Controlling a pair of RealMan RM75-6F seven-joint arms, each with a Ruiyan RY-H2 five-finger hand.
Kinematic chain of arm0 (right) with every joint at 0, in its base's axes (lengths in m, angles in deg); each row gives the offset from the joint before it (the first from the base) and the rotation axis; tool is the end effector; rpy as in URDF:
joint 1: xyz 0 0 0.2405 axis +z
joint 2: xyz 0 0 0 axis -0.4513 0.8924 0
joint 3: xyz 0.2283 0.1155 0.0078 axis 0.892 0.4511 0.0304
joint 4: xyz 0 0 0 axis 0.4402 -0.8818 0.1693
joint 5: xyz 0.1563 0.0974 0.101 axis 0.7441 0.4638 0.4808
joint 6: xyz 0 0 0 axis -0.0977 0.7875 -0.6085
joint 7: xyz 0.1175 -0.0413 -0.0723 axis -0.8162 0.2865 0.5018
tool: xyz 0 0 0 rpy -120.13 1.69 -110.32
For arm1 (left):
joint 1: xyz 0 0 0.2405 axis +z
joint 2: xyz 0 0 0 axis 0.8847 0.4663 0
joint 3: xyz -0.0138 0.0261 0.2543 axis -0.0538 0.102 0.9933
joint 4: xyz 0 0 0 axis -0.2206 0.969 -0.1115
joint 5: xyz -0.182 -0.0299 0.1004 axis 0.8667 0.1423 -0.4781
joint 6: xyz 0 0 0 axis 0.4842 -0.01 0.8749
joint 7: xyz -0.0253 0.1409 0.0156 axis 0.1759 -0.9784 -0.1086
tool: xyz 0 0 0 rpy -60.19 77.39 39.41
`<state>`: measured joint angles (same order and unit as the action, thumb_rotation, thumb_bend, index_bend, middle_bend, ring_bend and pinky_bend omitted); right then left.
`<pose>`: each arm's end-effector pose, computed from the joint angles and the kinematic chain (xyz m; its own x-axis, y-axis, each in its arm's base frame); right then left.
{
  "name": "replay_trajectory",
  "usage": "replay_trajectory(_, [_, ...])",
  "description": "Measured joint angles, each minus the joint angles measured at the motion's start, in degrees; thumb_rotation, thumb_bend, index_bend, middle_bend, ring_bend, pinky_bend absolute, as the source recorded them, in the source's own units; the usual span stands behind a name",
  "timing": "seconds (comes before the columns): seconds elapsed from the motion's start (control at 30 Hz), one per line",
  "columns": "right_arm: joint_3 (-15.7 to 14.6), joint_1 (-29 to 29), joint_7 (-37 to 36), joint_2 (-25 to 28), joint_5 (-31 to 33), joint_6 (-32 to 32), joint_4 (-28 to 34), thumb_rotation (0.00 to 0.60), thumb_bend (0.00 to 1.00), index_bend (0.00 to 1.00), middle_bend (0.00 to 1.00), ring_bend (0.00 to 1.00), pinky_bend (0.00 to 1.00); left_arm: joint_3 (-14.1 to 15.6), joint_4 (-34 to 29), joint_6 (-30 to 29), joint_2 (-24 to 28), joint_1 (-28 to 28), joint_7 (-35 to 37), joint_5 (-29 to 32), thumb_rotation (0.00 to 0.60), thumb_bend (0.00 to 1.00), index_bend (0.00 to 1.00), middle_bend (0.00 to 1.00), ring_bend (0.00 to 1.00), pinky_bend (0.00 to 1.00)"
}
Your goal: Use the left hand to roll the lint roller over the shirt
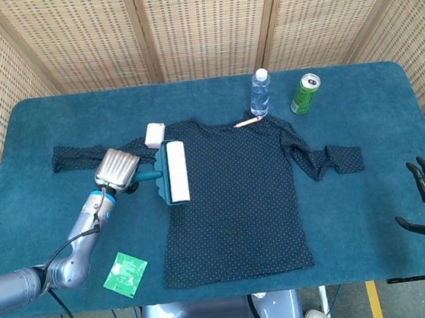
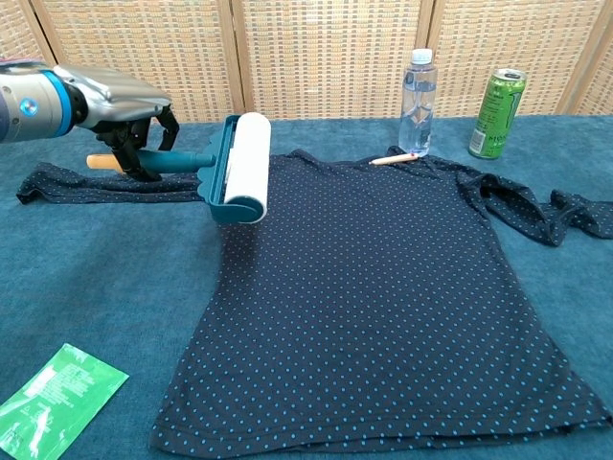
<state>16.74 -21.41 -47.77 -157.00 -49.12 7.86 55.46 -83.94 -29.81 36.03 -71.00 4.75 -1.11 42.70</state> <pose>-0.3385 -0.2004 0.1633 0.3880 0.0728 0.9188 -0.9211 0.0652 0.3838 -0.1255 0.3988 0.0345 0.8023 0.2071 0.5598 0.5949 -0.3549 -0.7212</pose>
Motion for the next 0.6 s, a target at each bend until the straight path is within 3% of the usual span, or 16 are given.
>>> replay_trajectory(0.37, [-0.1, 0.2, -0.7, 0.0, 0.1, -0.8, -0.4, 0.600, 0.07, 0.00, 0.00, 0.00, 0.00, 3.6, -1.4, -0.1, -0.8, -13.1, -14.5, 24.0, 0.600, 0.48, 0.91, 0.90, 0.70, 0.64])
replay_trajectory(0.6, [-0.1, 0.4, -1.3, -0.1, 0.4, -1.6, -0.8, 0.600, 0.07, 0.00, 0.00, 0.00, 0.00, 7.1, 1.7, -0.9, -5.0, -16.8, -17.4, 27.6, 0.600, 0.48, 0.91, 0.90, 0.70, 0.64])
